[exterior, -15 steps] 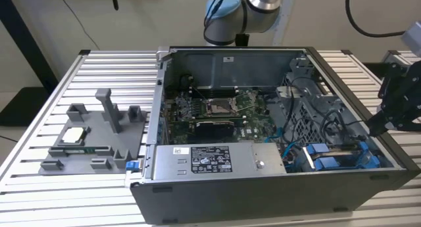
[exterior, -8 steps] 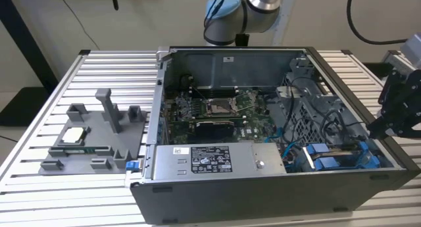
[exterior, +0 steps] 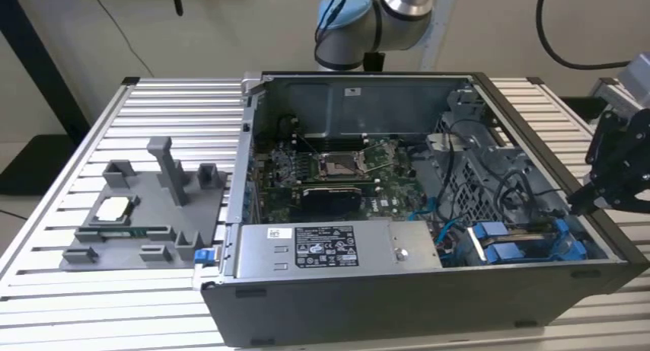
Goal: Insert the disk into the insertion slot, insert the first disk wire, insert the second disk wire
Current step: 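Insert the second disk wire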
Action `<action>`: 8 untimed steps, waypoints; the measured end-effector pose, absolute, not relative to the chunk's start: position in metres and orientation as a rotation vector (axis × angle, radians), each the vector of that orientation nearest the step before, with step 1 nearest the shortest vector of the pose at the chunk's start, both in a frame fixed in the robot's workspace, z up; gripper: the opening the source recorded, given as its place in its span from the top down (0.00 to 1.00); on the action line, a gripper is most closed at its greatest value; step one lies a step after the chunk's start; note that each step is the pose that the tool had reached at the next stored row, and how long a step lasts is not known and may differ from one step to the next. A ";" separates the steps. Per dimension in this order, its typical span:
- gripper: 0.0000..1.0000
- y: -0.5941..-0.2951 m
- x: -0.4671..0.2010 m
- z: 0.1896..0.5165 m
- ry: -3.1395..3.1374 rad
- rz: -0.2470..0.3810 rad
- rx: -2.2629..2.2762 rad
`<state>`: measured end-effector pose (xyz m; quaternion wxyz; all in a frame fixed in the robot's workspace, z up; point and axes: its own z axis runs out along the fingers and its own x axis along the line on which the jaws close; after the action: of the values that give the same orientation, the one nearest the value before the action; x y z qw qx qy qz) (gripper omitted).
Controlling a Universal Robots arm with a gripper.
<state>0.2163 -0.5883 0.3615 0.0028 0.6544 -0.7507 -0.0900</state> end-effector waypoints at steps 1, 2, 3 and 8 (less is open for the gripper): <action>0.84 -0.589 0.216 0.361 -2.355 -0.282 2.051; 0.84 -0.589 0.216 0.362 -2.356 -0.282 2.050; 0.84 -0.589 0.216 0.364 -2.357 -0.282 2.050; 0.84 -0.587 0.210 0.373 -2.371 -0.277 2.052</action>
<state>0.2097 -0.5873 0.3731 -0.0032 0.6519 -0.7532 -0.0880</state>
